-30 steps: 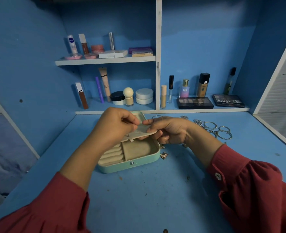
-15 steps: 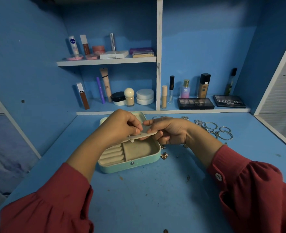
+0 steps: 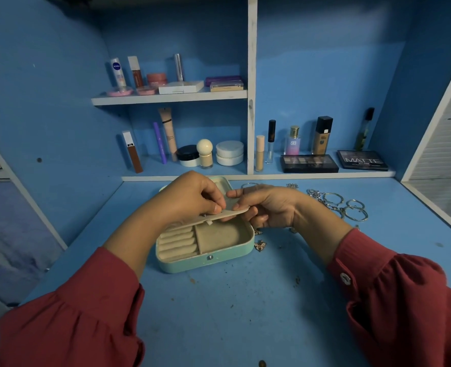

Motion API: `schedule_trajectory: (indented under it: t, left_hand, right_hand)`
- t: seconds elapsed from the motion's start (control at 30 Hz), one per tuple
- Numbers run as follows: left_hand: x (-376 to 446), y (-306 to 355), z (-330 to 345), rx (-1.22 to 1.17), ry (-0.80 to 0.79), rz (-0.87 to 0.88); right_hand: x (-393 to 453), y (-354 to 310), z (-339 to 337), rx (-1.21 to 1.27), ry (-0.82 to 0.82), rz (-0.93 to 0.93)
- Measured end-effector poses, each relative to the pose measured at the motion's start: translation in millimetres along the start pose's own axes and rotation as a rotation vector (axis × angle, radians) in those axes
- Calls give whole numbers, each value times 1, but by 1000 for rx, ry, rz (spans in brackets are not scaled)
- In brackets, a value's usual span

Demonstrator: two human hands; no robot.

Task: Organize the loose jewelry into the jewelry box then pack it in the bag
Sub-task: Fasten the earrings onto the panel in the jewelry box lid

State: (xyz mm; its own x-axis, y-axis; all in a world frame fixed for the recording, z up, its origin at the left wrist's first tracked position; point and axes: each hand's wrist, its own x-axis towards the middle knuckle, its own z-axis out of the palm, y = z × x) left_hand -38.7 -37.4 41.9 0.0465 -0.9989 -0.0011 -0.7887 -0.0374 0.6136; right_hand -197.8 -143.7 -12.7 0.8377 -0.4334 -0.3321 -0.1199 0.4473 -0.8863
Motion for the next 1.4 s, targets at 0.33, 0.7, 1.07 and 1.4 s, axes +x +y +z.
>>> schedule_trajectory:
  t: [0.33,0.7,1.07,1.4]
  left_hand:
    - [4,1,1,86,12,39]
    - [4,4,-1,71,-10,139]
    - [2,9,0,295,-40,250]
    - [3,4,-6,255,-110,240]
  right_hand:
    - [1,0,0,-6,-29,-9]
    - [6,2,-7,-2,-61,-3]
    - [-8,-2,7,-105,-8,-16]
    - [-5,0,5,-73,-24,-9]
